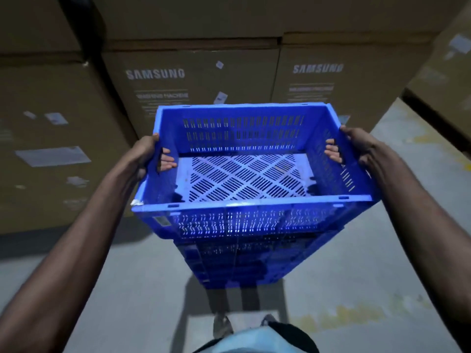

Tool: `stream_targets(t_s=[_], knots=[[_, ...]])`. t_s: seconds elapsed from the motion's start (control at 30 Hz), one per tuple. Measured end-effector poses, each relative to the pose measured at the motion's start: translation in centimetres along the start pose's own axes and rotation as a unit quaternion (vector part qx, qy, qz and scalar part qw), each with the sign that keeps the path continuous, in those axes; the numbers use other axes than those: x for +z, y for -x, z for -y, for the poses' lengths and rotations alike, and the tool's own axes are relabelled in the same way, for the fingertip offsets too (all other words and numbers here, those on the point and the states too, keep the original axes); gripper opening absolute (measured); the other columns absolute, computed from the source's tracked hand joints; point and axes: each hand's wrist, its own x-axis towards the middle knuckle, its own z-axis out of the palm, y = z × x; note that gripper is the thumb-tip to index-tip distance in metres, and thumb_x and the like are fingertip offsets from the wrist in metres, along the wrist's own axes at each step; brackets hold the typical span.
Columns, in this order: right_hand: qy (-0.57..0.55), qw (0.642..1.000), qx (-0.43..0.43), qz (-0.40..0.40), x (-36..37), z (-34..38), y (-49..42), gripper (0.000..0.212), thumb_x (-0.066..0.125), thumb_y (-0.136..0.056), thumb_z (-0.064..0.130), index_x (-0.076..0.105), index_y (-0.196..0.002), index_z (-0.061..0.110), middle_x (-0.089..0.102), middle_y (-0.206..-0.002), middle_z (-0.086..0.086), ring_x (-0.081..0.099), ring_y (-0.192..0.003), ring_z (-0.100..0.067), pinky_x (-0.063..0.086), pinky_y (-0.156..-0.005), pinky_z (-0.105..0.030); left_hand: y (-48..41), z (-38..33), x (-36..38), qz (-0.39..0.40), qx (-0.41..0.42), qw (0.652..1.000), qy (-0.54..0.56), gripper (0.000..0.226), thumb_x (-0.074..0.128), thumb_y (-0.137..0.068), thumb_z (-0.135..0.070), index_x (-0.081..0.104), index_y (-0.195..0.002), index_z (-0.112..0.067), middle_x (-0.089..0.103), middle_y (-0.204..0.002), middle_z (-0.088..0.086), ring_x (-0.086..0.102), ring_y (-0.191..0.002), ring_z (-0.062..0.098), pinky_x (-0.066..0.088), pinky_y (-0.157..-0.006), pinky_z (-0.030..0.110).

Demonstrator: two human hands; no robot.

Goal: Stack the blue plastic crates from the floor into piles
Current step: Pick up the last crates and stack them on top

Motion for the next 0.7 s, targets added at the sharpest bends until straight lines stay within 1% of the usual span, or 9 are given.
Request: stream_targets(t_s=[0.1,0.23,0.4,0.47,0.53,0.57,0.6,0.63,0.7], knots=[[0.006,1.000,0.008,0.010,0.0,0.9,-2.9,0.052,0.028,-0.106,0.052,0.055,-0.092,0.010,0.059,-0.088,-0.007,0.072,-0.059,-0.017,0.056,-0.044,-0.024,-1.7,-1.4,1.1,-0.013,-0.007,1.000,-0.011,0.056,0.020,-0.110,-0.049,0.047,-0.084,-0.007,0.054,-0.080,0.017,0.066,-0.040,0.020,0.052,-0.039,0.024],[0.021,1.000,0.010,0.000,-0.8,1.5,-6.0,0.053,0.035,-0.104,0.054,0.059,-0.098,0.007,0.067,-0.096,-0.011,0.071,-0.078,-0.020,0.056,-0.044,-0.026,-3.2,-2.1,2.3,-0.046,-0.009,0.999,-0.013,0.056,0.022,-0.110,-0.048,0.047,-0.085,-0.005,0.054,-0.080,0.018,0.066,-0.040,0.021,0.054,-0.041,0.026],[0.070,0.997,-0.014,0.002,-0.9,1.5,-7.3,0.058,0.027,-0.105,0.057,0.055,-0.094,0.007,0.063,-0.086,-0.013,0.070,-0.052,-0.016,0.054,-0.042,-0.025,-4.5,-1.2,2.6,-0.088,0.002,0.996,-0.011,0.057,0.027,-0.109,-0.048,0.052,-0.087,-0.002,0.053,-0.075,0.016,0.061,-0.035,0.019,0.050,-0.035,0.024],[0.084,0.995,-0.042,-0.017,-1.2,1.1,-7.8,0.063,0.028,-0.104,0.058,0.057,-0.096,0.003,0.065,-0.085,-0.019,0.069,-0.050,-0.018,0.055,-0.042,-0.026,-4.7,-1.2,2.1,-0.116,0.035,0.991,-0.052,0.056,0.034,-0.107,-0.050,0.057,-0.096,0.001,0.057,-0.076,0.015,0.062,-0.041,0.021,0.049,-0.041,0.027],[0.191,0.972,-0.105,-0.085,-1.7,0.8,-7.9,0.067,0.034,-0.103,0.057,0.064,-0.097,-0.002,0.070,-0.092,-0.027,0.074,-0.067,-0.030,0.060,-0.060,-0.035,-4.0,-1.1,1.7,-0.179,0.069,0.949,-0.249,0.068,0.040,-0.102,-0.059,0.062,-0.108,0.005,0.067,-0.100,0.025,0.072,-0.084,0.035,0.054,-0.074,0.040],[0.291,0.937,-0.139,-0.135,-2.0,0.9,-7.6,0.067,0.037,-0.102,0.057,0.067,-0.099,-0.003,0.070,-0.101,-0.028,0.073,-0.086,-0.037,0.058,-0.076,-0.040,-3.2,-0.8,1.9,-0.211,0.083,0.913,-0.339,0.075,0.041,-0.099,-0.064,0.058,-0.121,0.006,0.063,-0.121,0.030,0.065,-0.109,0.043,0.050,-0.092,0.046],[0.376,0.891,-0.173,-0.186,-2.1,1.0,-6.8,0.063,0.041,-0.100,0.057,0.067,-0.105,0.000,0.069,-0.111,-0.028,0.067,-0.104,-0.041,0.051,-0.088,-0.043,-2.3,-0.4,2.3,-0.237,0.104,0.882,-0.394,0.081,0.044,-0.097,-0.067,0.049,-0.132,0.005,0.054,-0.136,0.032,0.053,-0.125,0.047,0.043,-0.104,0.052],[0.421,0.854,-0.209,-0.221,-2.2,1.0,-5.9,0.057,0.046,-0.098,0.057,0.064,-0.113,0.004,0.066,-0.120,-0.025,0.061,-0.115,-0.042,0.047,-0.093,-0.045,-1.1,0.0,2.9,-0.262,0.142,0.855,-0.425,0.085,0.047,-0.094,-0.070,0.040,-0.140,0.002,0.045,-0.144,0.030,0.044,-0.132,0.049,0.037,-0.110,0.059],[0.436,0.817,-0.291,-0.239,-1.6,0.9,-3.3,0.053,0.053,-0.095,0.056,0.055,-0.123,0.012,0.062,-0.127,-0.019,0.057,-0.119,-0.040,0.046,-0.093,-0.047,1.7,0.2,3.8,-0.303,0.215,0.795,-0.479,0.090,0.049,-0.091,-0.073,0.030,-0.149,-0.007,0.031,-0.154,0.024,0.030,-0.140,0.047,0.028,-0.110,0.070]])
